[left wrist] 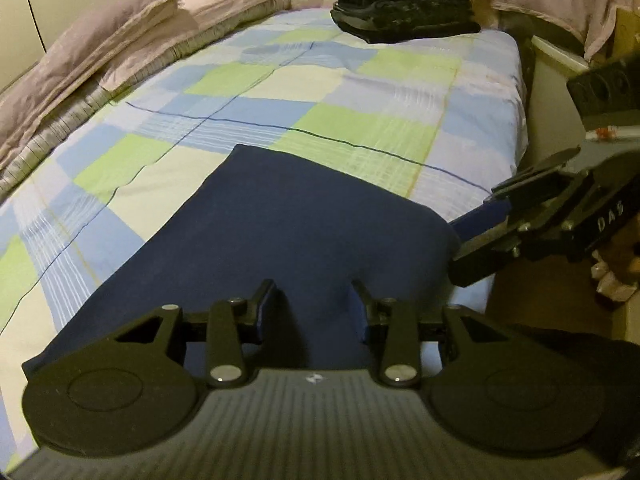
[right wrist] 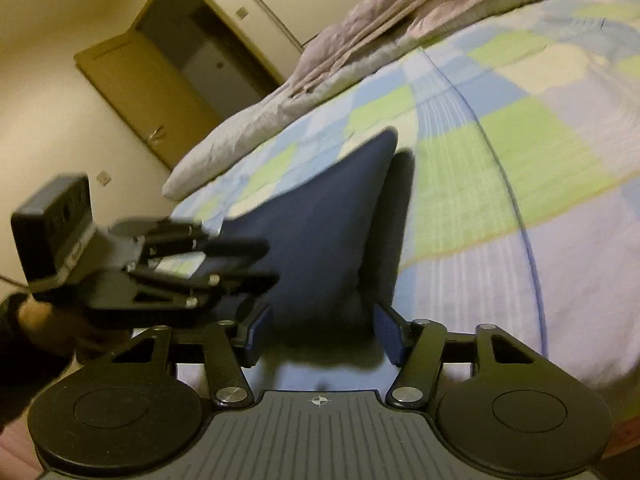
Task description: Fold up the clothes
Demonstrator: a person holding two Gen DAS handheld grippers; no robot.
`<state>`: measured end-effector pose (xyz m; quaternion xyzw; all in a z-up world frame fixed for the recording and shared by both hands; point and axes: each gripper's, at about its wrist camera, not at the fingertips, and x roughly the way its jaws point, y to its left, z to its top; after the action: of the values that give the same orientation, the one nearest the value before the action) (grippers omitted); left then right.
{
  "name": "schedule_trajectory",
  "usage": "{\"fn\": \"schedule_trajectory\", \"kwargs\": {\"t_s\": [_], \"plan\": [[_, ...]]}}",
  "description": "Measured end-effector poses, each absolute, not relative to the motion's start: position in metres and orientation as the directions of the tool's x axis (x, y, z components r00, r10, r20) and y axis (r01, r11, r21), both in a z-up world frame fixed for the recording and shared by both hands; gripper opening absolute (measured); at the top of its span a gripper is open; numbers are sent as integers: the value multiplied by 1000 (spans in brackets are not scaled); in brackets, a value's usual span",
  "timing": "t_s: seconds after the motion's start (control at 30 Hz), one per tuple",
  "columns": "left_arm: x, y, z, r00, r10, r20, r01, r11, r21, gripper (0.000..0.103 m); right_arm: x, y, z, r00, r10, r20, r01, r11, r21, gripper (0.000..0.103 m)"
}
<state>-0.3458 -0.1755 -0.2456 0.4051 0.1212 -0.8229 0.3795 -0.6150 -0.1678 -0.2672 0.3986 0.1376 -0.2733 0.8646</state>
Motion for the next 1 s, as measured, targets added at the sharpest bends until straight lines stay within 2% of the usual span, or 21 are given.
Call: {"fn": "schedule_trajectory", "kwargs": {"t_s": [0.17, 0.23, 0.3, 0.53, 0.6, 0.8, 1.0], "plan": [[-349, -201, -232, -403, -516, -756, 745, -665, 58, 35, -624, -187, -267, 868, -328, -371, 494, 513, 702, 59], [-357, -209, -243, -385, -456, -803, 719, -693, 49, 35, -623, -194, -270, 890, -292, -349, 453, 494, 742, 59], [-362, -215, -252, -376, -426, -823, 711, -703, 39, 36, -625, -191, -275, 893, -263, -366, 450, 476, 756, 59], [-350, -210, -247, -371, -471, -800, 728, -683, 65, 37, -639, -184, -277, 893, -223, -391, 450, 462, 764, 58], [-347, -209, -245, -368, -485, -793, 733, -677, 73, 36, -641, -189, -270, 884, -233, -406, 468, 471, 748, 58], [-337, -203, -239, -360, -525, -771, 747, -658, 99, 37, -639, -225, -241, 801, -394, -450, 598, 502, 625, 58], [-301, -218, -244, -340, -543, -768, 812, -581, 52, 37, -565, -259, -211, 805, -359, -473, 566, 705, 428, 56]]}}
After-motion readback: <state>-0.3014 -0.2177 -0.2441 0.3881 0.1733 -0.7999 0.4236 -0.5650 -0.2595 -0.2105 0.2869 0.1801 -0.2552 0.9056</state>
